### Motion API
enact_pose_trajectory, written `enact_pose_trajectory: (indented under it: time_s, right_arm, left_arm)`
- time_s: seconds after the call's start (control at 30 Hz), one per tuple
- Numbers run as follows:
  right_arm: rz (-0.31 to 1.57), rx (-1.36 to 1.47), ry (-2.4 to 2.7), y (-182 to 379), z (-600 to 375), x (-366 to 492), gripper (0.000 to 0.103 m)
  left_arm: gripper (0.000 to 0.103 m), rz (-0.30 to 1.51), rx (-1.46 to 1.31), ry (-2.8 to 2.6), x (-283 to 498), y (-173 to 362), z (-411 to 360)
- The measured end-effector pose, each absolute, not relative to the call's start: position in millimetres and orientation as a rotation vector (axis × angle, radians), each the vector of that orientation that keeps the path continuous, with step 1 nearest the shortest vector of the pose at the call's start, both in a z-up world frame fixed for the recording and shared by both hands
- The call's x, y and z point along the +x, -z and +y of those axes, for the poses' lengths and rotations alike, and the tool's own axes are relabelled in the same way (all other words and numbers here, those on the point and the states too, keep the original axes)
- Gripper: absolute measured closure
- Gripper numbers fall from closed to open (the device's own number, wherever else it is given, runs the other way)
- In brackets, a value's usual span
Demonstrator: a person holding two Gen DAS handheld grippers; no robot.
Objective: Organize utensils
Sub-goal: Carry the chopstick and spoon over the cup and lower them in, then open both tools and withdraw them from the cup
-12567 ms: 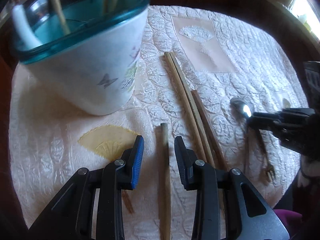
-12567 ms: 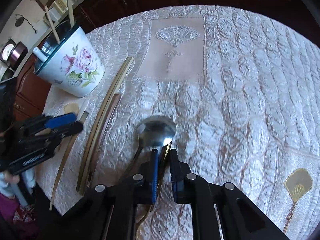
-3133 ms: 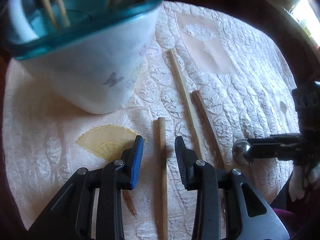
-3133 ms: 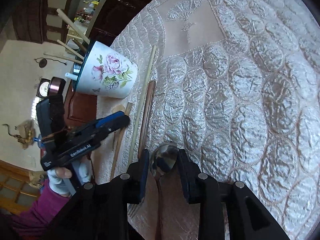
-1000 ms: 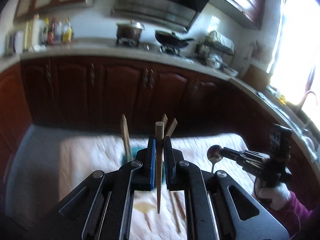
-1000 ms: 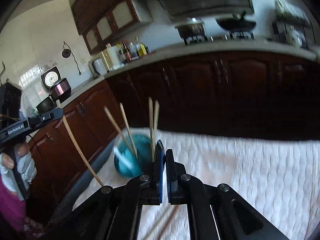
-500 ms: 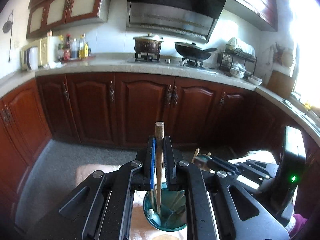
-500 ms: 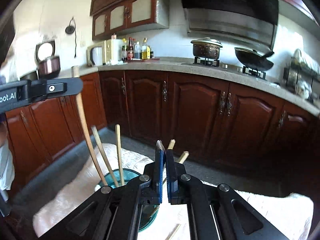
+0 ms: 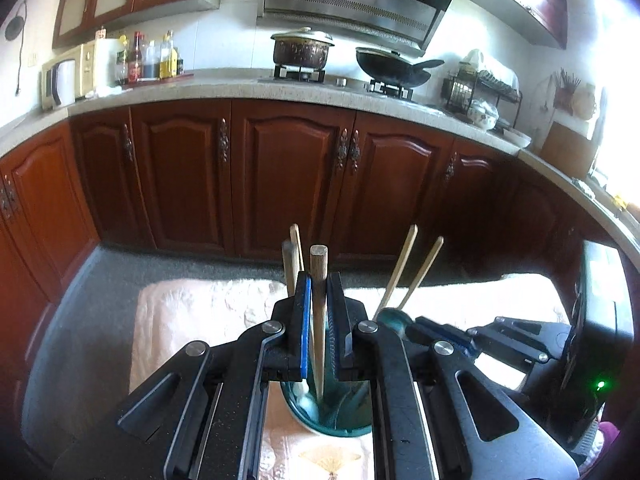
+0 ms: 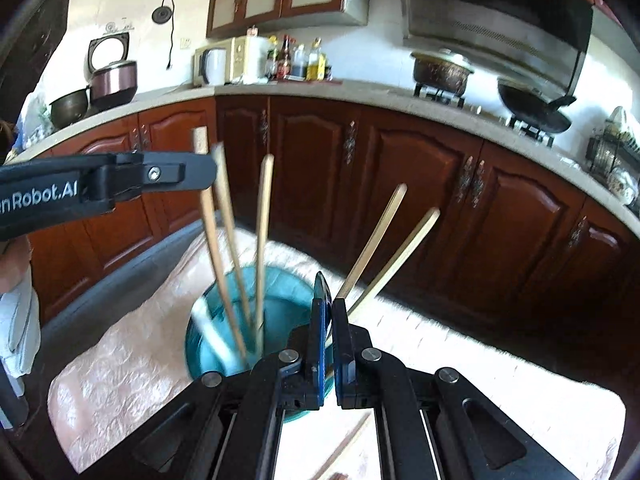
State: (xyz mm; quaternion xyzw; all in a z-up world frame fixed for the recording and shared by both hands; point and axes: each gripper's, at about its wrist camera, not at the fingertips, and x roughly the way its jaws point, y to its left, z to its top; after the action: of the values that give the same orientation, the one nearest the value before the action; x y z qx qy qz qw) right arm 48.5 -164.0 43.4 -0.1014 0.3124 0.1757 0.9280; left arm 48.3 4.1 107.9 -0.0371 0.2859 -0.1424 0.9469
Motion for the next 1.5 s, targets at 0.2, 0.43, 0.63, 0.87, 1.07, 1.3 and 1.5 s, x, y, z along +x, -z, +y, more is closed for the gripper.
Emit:
enact_pose_trajectory:
  time_s: [0.2,0.43,0.63,0.87,1.07,1.3,1.5]
  right_arm:
    - [0.688,-0.147,-0.373,-36,-172,45,0.1]
    - [0.701,-0.07,-0.389,-44,-186,41,0.091]
    - [0.697,-0.041,-0.384,-48,-192,29,0.075]
    - [0.682,-0.005,-0.371,-60,-202,10,0.074]
    - [0.679,0.013,-0.353,-64,-208,-5,0.067]
    - [0.691,0.041,-0.338,-61,-216,-25,0.066]
    - [0.725,0.059,-0.319,-53,-227,-41,0.065]
  left_arm:
    - [0.097,0.592,-0.067,0.277,40,-97,0]
    - [0.095,0.605,-0.07,0.272,38,-100,0]
    - [0.07,0.593,-0.063,0.255,31,-103,2]
    - [0.063,0.592,-0.053,0.213,17,-106,5]
    - [0.057,0.581,-0.05,0.197,1,-108,8]
    - [0.054,0.576,-0.024,0.166,-23,-104,6]
    - [0.053,0.599,0.01,0.18,-47,-90,-7]
